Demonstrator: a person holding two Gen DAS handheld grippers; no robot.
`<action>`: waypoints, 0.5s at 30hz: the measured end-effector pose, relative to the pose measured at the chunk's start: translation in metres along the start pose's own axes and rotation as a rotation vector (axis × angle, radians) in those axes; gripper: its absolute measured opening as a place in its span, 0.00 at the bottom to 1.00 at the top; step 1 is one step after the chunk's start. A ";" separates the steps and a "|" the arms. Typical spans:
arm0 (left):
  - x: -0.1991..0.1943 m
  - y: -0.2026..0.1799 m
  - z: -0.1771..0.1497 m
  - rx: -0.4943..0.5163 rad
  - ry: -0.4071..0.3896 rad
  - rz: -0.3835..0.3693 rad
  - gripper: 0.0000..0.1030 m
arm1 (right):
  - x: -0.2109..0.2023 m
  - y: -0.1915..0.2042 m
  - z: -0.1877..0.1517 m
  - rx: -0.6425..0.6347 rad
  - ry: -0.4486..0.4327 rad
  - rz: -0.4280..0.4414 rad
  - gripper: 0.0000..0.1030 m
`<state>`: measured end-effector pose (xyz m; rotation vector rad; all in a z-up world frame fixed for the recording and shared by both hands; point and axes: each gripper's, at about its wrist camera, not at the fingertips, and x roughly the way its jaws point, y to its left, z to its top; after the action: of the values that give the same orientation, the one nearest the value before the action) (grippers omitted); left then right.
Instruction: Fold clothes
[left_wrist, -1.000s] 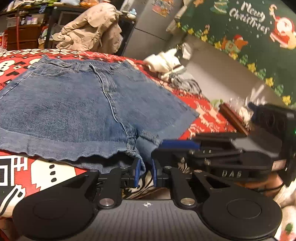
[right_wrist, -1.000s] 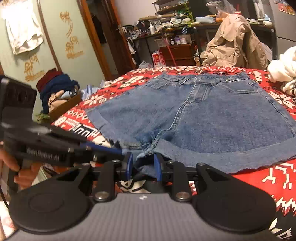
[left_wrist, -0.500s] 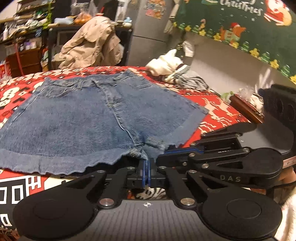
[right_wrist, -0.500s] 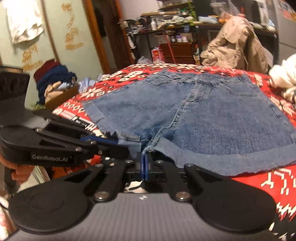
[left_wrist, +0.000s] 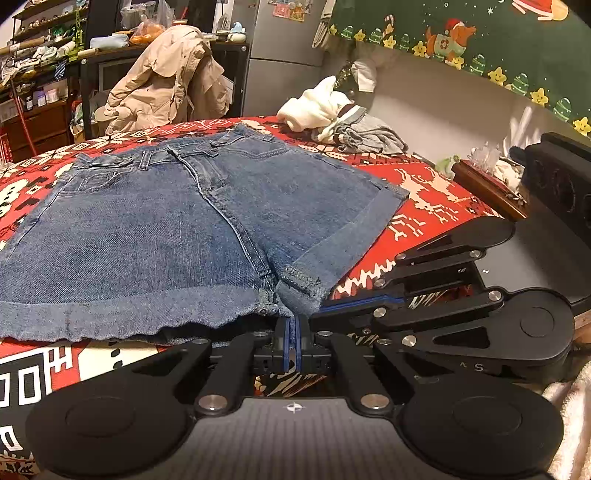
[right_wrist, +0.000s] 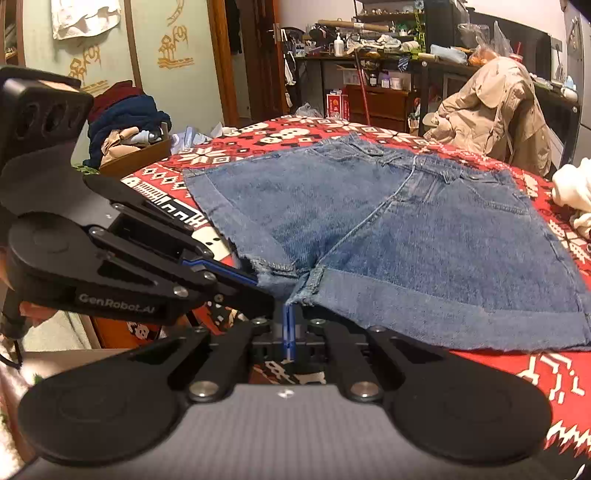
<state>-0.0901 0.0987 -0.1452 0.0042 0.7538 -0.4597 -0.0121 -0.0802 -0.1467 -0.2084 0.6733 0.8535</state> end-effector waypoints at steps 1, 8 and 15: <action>-0.001 0.001 -0.001 -0.006 0.006 -0.004 0.03 | 0.000 0.000 -0.001 0.001 0.005 0.004 0.01; -0.017 0.003 -0.006 -0.025 0.006 -0.033 0.06 | -0.011 -0.003 -0.002 0.021 0.003 0.021 0.02; -0.037 0.030 0.006 -0.169 -0.094 -0.052 0.06 | -0.043 -0.030 0.009 0.135 -0.076 0.009 0.03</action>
<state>-0.0979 0.1391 -0.1212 -0.1945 0.6996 -0.4410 -0.0054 -0.1226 -0.1155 -0.0511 0.6586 0.8168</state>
